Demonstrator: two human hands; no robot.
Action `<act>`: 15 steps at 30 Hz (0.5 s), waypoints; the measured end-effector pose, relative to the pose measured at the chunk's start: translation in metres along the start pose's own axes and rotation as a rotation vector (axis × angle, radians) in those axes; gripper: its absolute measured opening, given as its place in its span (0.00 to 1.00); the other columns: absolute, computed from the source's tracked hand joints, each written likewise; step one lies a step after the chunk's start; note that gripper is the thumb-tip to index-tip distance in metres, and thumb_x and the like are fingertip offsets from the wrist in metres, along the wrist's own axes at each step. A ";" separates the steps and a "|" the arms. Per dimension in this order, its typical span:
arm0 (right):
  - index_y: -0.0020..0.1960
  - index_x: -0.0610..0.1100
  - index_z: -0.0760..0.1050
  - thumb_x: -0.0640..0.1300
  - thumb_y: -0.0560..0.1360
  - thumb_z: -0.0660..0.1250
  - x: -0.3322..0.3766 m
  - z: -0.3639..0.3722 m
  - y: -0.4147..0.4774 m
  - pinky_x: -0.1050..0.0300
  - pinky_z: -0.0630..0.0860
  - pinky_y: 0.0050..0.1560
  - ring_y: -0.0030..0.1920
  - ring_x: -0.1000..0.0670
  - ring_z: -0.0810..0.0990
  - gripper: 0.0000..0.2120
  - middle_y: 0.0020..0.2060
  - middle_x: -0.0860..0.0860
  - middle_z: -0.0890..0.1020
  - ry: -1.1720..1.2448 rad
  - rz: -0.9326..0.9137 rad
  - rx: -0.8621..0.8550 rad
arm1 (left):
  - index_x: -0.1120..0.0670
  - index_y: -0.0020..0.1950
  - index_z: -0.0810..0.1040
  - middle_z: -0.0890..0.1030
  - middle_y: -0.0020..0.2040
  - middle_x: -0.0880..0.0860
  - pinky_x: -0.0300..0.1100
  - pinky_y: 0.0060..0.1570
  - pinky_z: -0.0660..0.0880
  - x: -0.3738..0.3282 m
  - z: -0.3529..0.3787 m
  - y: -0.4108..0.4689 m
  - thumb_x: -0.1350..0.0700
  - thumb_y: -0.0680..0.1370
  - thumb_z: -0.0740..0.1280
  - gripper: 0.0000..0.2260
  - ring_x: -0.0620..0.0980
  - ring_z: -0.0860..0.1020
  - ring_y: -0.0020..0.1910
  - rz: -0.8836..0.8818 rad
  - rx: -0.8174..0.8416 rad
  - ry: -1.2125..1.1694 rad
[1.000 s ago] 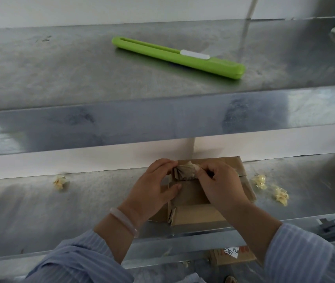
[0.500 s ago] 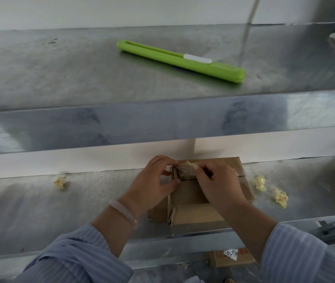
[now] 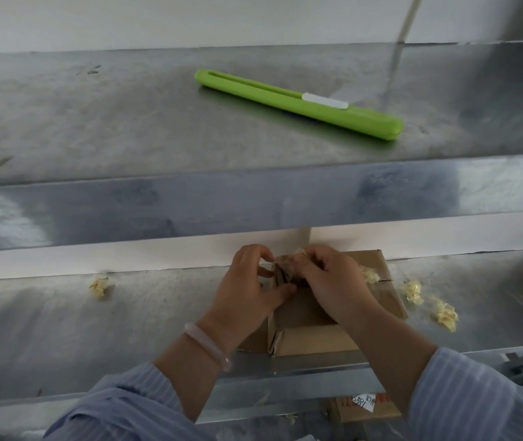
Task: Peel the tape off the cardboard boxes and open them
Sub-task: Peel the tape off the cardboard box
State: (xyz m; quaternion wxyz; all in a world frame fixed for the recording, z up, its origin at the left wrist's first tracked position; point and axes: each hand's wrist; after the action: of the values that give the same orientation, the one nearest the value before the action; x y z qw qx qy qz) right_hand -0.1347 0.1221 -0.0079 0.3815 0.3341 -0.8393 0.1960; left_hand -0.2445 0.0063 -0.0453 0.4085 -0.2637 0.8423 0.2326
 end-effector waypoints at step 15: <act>0.51 0.54 0.80 0.53 0.77 0.67 -0.011 -0.004 0.002 0.65 0.74 0.43 0.44 0.60 0.78 0.05 0.43 0.59 0.82 0.004 -0.016 -0.045 | 0.49 0.39 0.74 0.72 0.44 0.45 0.26 0.41 0.67 -0.001 0.011 -0.002 0.57 0.74 0.69 0.06 0.37 0.71 0.43 0.111 -0.113 0.179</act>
State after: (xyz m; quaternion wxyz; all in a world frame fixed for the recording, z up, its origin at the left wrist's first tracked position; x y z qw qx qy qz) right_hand -0.1284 0.1301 -0.0143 0.3923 0.3316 -0.8400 0.1747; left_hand -0.2366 0.0116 -0.0509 0.3026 -0.2589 0.8743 0.2774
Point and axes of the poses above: each hand's wrist, its own y-axis towards the middle knuckle, its own z-axis out of the palm, x = y × z
